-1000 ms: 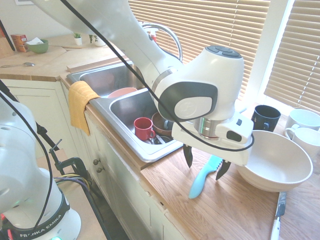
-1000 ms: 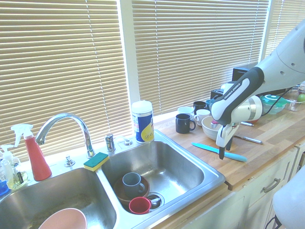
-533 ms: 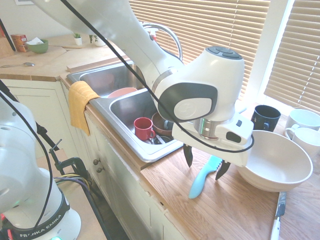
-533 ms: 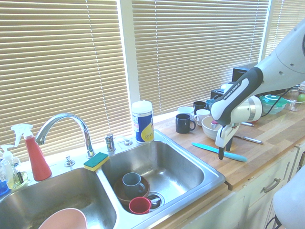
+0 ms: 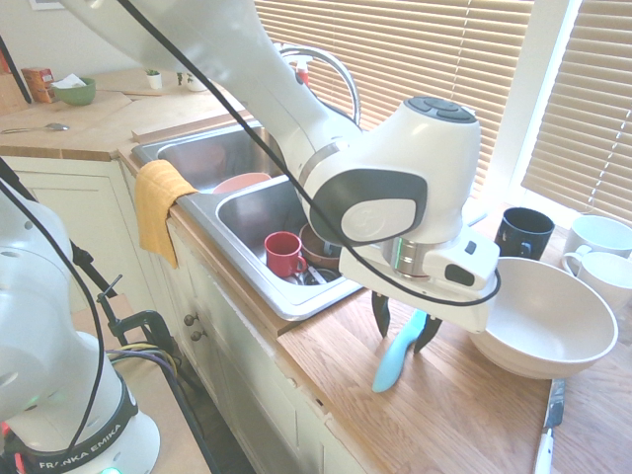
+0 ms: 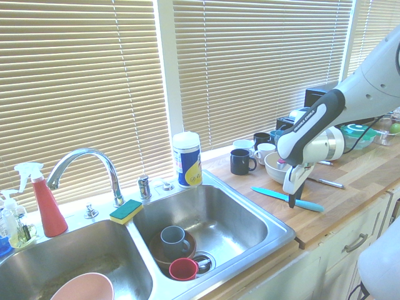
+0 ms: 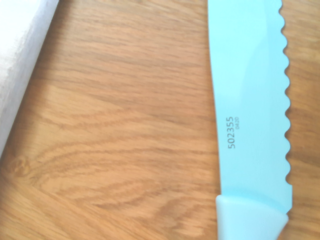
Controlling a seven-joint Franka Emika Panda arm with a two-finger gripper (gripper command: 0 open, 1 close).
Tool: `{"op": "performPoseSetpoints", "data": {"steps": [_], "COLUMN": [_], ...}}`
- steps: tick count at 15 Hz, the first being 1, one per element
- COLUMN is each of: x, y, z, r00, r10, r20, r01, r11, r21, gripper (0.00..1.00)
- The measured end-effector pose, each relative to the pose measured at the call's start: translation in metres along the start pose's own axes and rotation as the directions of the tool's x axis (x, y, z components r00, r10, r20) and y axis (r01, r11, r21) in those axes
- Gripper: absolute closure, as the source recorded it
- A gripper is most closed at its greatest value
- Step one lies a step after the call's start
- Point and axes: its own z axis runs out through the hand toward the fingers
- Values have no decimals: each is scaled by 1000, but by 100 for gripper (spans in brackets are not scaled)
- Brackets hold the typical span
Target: Put the knife into the sink
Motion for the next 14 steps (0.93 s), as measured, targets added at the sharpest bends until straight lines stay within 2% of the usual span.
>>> {"op": "performPoseSetpoints", "data": {"steps": [14], "x": [3], "y": [3], "z": [-6], "r00": [997], "r10": [71], "r20": [-11], "r01": [-71], "r11": [997], "r21": [5], "gripper": [100]}}
